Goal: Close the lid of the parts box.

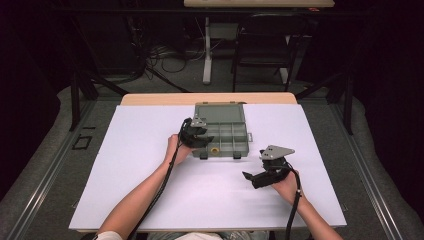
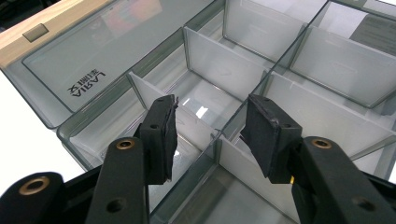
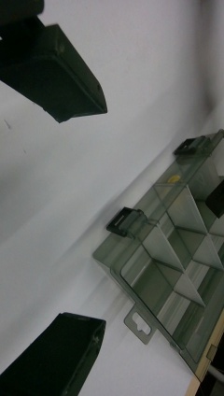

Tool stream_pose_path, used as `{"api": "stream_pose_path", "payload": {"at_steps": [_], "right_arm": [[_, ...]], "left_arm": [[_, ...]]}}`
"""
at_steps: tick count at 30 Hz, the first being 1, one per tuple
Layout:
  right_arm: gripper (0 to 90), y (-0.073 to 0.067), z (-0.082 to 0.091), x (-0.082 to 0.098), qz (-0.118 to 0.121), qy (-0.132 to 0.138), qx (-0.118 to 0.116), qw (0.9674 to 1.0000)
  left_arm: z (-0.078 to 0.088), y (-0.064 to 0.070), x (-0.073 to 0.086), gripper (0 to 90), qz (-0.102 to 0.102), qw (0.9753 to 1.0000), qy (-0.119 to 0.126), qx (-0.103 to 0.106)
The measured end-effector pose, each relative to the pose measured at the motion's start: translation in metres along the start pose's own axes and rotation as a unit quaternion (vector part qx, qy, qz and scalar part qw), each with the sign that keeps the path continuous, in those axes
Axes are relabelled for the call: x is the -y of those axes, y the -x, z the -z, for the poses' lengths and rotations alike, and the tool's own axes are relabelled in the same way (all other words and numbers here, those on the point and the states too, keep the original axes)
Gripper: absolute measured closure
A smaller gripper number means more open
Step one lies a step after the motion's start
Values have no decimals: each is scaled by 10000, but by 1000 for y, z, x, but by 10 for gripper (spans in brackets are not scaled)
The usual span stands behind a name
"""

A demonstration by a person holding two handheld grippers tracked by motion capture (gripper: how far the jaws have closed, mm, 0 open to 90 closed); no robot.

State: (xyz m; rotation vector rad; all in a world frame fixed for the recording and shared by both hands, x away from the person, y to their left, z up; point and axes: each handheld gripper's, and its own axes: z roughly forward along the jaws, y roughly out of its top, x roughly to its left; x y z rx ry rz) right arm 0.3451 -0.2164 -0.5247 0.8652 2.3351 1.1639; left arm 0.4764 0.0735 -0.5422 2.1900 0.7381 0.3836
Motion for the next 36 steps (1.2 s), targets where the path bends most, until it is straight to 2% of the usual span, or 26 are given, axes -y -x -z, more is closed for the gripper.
{"api": "stream_pose_path", "payload": {"at_steps": [11,16,27,36], "right_arm": [[0,24,-14,-17,-26,-54,129,9999],[0,38,-22,-24,-99,-79,213,9997],[0,59,-36,-35,-207,-58,352,9991],[0,76,-46,-43,-373,-86,377,9986]], "left_arm": [[0,0,0,542,-10,10000,-2,-4],[0,0,0,544,-12,10000,-4,-4],[0,0,0,545,-17,10000,-4,-4],[0,1,0,548,-27,10000,-7,-5]]}}
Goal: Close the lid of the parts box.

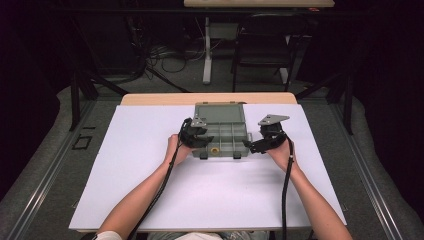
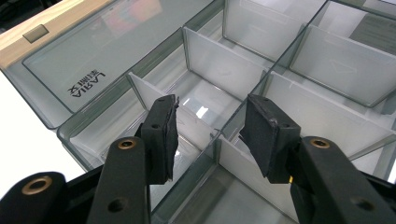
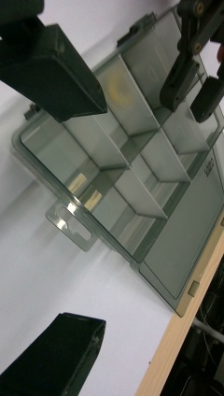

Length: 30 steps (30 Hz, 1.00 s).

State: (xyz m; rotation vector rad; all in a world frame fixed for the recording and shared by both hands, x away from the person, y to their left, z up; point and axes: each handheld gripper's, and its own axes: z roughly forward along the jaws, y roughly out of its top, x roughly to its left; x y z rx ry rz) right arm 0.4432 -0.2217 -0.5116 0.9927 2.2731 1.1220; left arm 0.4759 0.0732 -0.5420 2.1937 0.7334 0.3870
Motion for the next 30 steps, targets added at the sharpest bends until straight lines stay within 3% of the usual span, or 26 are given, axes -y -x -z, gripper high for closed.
{"api": "stream_pose_path", "payload": {"at_steps": [14,17,30], "right_arm": [[0,22,-14,-17,-39,-132,75,9999],[0,25,-17,-19,-1,-77,188,9998],[0,42,-30,-30,-100,-98,243,9996]], "left_arm": [[0,0,0,550,1,10000,1,1],[0,0,0,551,1,10000,0,-1],[0,-1,0,555,35,10000,12,16]]}}
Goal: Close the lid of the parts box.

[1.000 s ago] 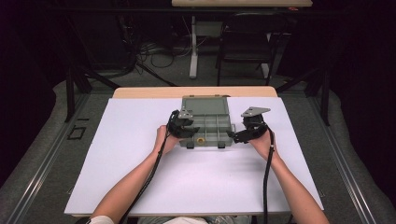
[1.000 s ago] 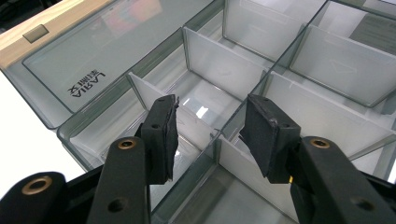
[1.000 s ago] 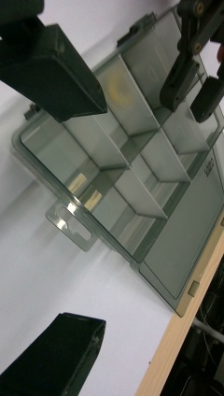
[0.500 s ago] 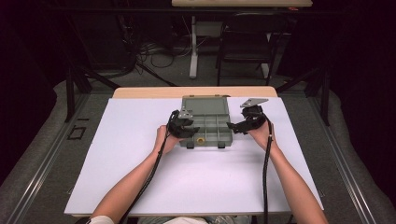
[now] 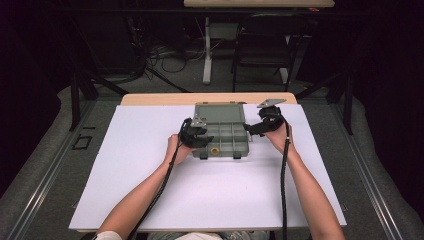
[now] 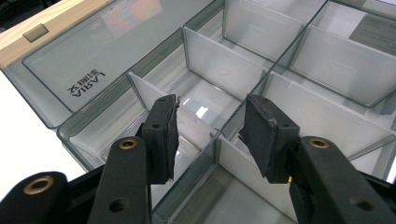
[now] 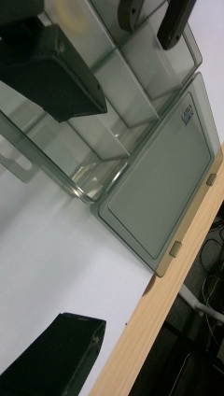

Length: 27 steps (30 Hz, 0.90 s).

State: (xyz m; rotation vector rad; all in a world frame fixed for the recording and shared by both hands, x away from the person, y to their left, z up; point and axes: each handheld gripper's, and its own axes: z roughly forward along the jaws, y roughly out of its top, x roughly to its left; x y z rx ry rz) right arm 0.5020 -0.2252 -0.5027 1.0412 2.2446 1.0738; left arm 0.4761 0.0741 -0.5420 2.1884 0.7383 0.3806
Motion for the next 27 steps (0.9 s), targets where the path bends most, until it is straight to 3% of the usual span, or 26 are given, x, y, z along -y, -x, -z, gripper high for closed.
{"api": "stream_pose_path", "payload": {"at_steps": [9,12,18,20,27], "right_arm": [[0,11,-12,-6,-127,-93,109,9998],[51,12,-15,-5,-60,-77,167,9998],[305,16,-24,-4,-180,-218,242,9993],[448,17,-26,-5,-246,-295,246,9990],[798,17,-38,-4,-184,-564,244,9979]], "left_arm": [[0,0,0,560,0,10000,-3,6],[0,0,0,560,6,10000,0,5],[0,0,0,560,5,10000,0,4],[0,0,0,560,5,10000,0,5],[0,0,0,561,-3,10000,-2,4]]}}
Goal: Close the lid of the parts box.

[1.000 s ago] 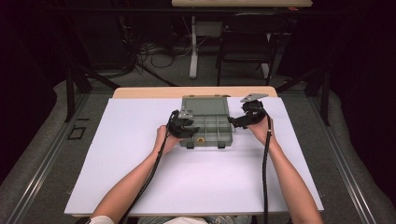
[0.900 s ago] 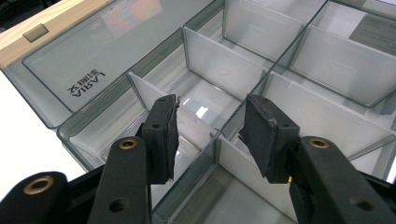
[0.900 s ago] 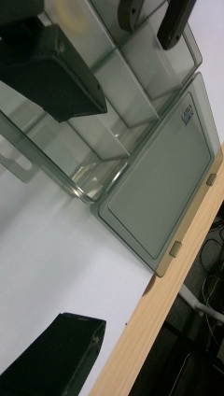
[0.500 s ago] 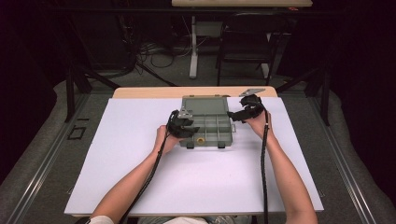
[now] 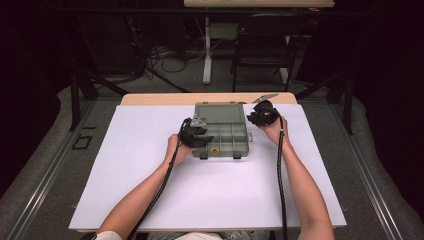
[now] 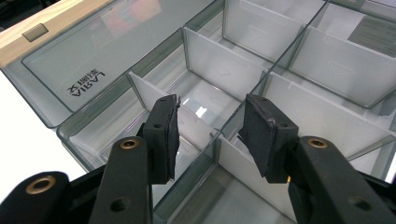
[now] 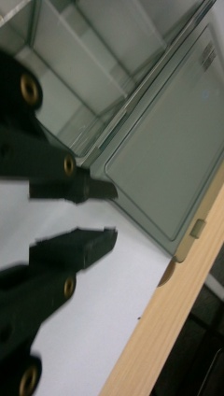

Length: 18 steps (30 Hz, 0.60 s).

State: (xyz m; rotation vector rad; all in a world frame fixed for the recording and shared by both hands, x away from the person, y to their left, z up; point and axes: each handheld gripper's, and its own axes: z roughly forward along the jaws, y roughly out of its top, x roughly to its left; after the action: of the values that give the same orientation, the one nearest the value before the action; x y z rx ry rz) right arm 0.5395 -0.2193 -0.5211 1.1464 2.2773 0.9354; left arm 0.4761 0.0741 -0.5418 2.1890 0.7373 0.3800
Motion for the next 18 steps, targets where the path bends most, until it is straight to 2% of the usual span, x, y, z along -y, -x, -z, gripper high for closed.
{"api": "stream_pose_path", "payload": {"at_steps": [6,7,14,16,18], "right_arm": [[900,-1,-12,3,91,-162,0,9998],[900,-2,-15,4,162,-235,22,9996],[900,-6,-26,6,263,-527,-1,9983],[900,-8,-29,7,211,-613,-19,9979],[900,-7,-31,8,258,-608,-38,9978]], "left_arm": [[0,0,0,561,-4,10000,0,9],[0,0,0,561,-3,10000,0,7],[0,0,0,562,-3,10000,4,20],[0,-1,0,563,19,10000,25,43],[0,-1,0,564,32,10000,33,54]]}}
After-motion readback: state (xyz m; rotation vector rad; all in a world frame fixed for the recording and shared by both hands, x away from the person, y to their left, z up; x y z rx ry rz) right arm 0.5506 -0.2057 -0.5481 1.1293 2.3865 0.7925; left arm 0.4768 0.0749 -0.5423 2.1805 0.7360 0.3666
